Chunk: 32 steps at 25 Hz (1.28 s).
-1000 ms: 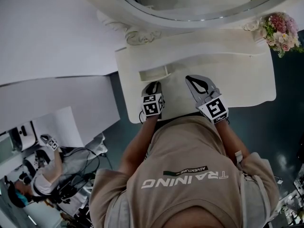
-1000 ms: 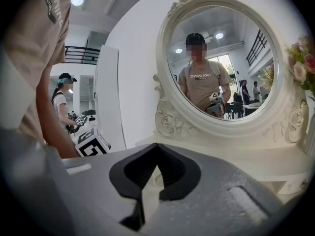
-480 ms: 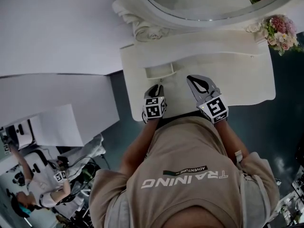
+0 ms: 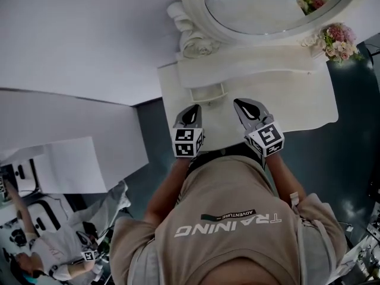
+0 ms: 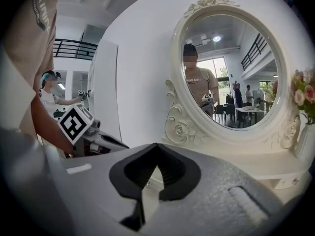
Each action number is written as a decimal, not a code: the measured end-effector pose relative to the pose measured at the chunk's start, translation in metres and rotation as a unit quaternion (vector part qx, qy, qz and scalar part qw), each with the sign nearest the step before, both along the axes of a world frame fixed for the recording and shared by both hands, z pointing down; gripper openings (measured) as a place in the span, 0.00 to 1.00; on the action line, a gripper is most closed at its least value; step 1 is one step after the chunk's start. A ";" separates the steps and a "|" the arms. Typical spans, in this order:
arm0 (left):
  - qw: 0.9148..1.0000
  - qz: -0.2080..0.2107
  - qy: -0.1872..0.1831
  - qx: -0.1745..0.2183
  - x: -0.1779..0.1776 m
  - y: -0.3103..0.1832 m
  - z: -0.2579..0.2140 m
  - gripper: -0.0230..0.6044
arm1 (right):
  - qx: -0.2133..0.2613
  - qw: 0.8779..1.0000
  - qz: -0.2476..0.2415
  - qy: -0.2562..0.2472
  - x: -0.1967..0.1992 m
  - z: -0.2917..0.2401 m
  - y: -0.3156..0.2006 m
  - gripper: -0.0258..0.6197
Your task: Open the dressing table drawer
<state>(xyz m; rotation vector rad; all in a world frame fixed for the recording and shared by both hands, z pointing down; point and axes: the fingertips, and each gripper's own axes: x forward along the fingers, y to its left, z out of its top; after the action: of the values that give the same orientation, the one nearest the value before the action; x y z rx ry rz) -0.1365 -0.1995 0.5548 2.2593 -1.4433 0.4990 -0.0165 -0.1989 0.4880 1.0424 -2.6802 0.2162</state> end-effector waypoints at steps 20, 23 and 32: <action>0.981 -0.010 0.052 0.185 -0.027 -0.036 -0.189 0.06 | 0.128 0.991 -0.025 -0.033 -0.022 -0.139 -0.030 0.04; 0.978 -0.013 0.040 0.207 -0.022 -0.038 -0.207 0.06 | 0.137 0.989 -0.028 -0.040 -0.016 -0.153 -0.033 0.04; 0.974 -0.032 0.028 0.222 -0.013 -0.034 -0.221 0.07 | 0.144 0.988 -0.040 -0.050 -0.004 -0.168 -0.037 0.04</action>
<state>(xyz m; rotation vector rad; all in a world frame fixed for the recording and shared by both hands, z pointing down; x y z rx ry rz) -0.1498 -0.2333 0.3342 2.5230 -1.7297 0.0929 -0.0209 -0.2360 0.3197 1.0209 -2.8982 -0.1423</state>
